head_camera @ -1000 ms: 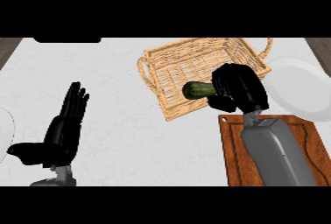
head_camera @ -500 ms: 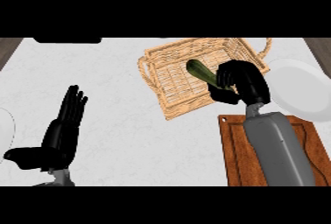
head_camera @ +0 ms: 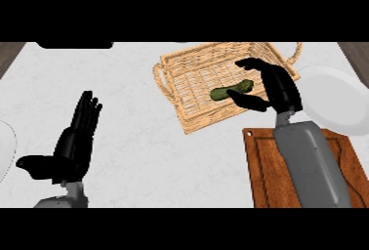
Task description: Pick the squash from the cutting board and place it in the basket
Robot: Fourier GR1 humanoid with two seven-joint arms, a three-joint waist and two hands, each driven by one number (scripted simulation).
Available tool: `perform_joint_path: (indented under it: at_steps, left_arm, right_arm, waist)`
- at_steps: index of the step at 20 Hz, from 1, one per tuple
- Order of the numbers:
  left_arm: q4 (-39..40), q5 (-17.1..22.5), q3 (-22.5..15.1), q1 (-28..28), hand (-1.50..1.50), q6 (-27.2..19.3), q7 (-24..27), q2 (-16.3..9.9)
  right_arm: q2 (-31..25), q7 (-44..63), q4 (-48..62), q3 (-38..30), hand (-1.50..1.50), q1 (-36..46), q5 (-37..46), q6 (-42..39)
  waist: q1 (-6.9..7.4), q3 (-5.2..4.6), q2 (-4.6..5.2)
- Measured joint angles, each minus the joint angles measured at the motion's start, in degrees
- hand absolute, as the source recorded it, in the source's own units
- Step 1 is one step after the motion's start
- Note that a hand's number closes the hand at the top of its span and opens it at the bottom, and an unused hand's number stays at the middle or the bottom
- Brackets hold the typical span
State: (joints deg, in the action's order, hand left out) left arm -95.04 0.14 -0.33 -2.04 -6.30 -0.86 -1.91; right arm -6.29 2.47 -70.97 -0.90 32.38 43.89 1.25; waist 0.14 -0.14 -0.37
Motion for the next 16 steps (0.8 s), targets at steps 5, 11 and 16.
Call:
perform_joint_path:
  at_steps: [5,11,16]
  left_arm:
    - [-1.00,-0.30,-0.37,0.84,0.00,-0.02,-0.38,0.05]
    - [-2.31,0.45,0.04,1.16,0.00,0.21,-1.54,-0.67]
    - [-1.94,0.21,-0.05,1.83,0.00,0.09,-0.40,-0.24]
  right_arm:
    - [0.37,-2.55,-0.51,-2.50,-1.50,1.25,-2.19,3.28]
    - [-0.74,-0.36,-6.97,-4.47,-1.50,-0.01,-3.26,4.87]
    - [-4.46,2.20,-10.00,-9.80,-1.50,0.72,-6.79,3.62]
  waist:
    - [0.14,0.11,0.26]
    - [-0.09,0.13,0.28]
    - [-0.21,0.13,0.29]
